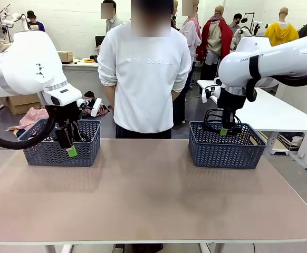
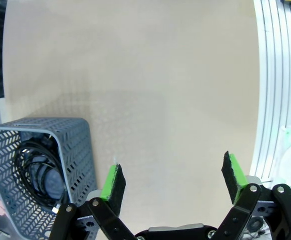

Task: Organize the cables according to human instructions.
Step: Pick up a bundle of cables and place it in the basket indicated by the human.

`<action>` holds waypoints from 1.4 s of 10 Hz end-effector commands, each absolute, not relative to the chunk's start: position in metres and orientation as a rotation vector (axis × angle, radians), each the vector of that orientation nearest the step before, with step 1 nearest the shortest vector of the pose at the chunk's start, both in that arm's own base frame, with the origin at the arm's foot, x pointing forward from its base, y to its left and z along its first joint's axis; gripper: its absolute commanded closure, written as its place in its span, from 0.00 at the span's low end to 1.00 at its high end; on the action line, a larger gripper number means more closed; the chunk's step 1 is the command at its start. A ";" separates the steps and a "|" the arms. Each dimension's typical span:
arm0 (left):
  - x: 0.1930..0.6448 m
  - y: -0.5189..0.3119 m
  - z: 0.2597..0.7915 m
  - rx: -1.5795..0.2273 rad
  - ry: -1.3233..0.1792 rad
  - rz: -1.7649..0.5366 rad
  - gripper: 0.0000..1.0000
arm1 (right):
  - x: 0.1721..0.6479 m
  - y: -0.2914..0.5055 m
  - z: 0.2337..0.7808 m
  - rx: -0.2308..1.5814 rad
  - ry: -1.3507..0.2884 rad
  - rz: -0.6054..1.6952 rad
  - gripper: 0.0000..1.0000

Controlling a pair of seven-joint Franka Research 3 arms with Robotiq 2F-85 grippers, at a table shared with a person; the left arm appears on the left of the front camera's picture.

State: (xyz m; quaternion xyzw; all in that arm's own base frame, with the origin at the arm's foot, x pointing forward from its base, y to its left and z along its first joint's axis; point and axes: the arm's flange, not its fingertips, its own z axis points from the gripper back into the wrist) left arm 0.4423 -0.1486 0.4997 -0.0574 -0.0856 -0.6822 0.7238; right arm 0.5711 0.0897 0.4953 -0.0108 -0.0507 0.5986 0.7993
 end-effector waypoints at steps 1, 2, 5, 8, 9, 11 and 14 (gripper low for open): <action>0.443 -0.147 0.501 -0.118 -0.190 -1.501 0.00 | 0.572 0.093 0.499 -0.012 -0.103 1.288 1.00; 0.443 -0.147 0.501 -0.118 -0.190 -1.501 0.00 | 0.572 0.093 0.499 -0.012 -0.103 1.288 1.00; 0.443 -0.147 0.501 -0.118 -0.190 -1.501 0.00 | 0.570 0.092 0.495 -0.017 -0.099 1.288 0.90; 0.443 -0.147 0.501 -0.118 -0.190 -1.501 0.00 | 0.597 0.066 0.471 -0.031 -0.123 1.358 0.90; 0.443 -0.147 0.501 -0.118 -0.190 -1.501 0.00 | 0.602 0.059 0.468 -0.042 -0.131 1.394 0.90; 0.443 -0.147 0.501 -0.118 -0.190 -1.501 0.00 | 0.614 0.046 0.464 -0.033 -0.136 1.409 0.90; 0.443 -0.147 0.501 -0.118 -0.190 -1.501 0.00 | 0.628 0.041 0.462 -0.076 -0.109 1.402 0.90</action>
